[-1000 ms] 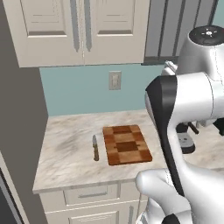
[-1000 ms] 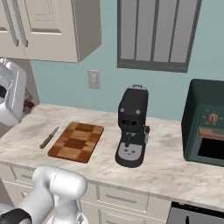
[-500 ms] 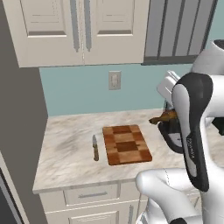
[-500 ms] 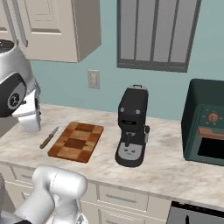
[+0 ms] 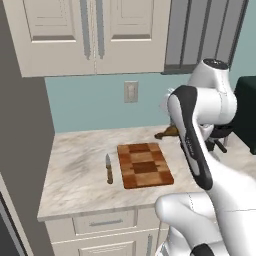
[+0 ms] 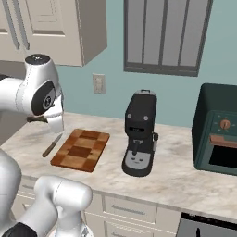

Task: Retrieve the chicken drumstick from the fridge and place it on the cutting board.

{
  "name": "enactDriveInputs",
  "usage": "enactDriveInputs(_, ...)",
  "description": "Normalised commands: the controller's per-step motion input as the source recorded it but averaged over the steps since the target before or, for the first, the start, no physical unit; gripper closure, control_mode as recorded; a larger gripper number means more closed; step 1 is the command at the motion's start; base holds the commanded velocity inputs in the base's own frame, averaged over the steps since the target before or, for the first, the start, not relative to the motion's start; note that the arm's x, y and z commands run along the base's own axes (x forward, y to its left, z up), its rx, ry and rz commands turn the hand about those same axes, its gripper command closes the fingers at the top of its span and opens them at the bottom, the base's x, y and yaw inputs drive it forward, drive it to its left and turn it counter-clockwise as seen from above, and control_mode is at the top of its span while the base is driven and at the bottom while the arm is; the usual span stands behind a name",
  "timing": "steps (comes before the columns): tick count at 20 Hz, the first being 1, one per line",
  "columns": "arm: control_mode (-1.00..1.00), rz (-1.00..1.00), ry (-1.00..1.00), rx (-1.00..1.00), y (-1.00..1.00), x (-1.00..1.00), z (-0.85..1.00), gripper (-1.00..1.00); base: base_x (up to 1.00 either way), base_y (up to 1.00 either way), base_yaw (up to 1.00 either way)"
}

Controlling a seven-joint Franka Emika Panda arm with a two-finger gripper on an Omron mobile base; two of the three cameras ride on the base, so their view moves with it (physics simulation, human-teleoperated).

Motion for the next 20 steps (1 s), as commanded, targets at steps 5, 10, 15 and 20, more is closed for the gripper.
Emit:
enactDriveInputs(5,-1.00,0.04,0.16,-0.07,0.23,1.00,-0.76,1.00,0.00,0.00,0.00)
enactDriveInputs(10,-1.00,0.07,0.16,-0.02,0.17,0.95,-0.88,1.00,0.00,0.00,0.00)
enactDriveInputs(15,-1.00,0.07,0.10,0.00,0.06,0.73,-0.86,1.00,0.00,0.00,0.00)
enactDriveInputs(20,-1.00,0.07,0.01,0.00,0.00,0.35,-0.74,1.00,0.00,0.00,0.00)
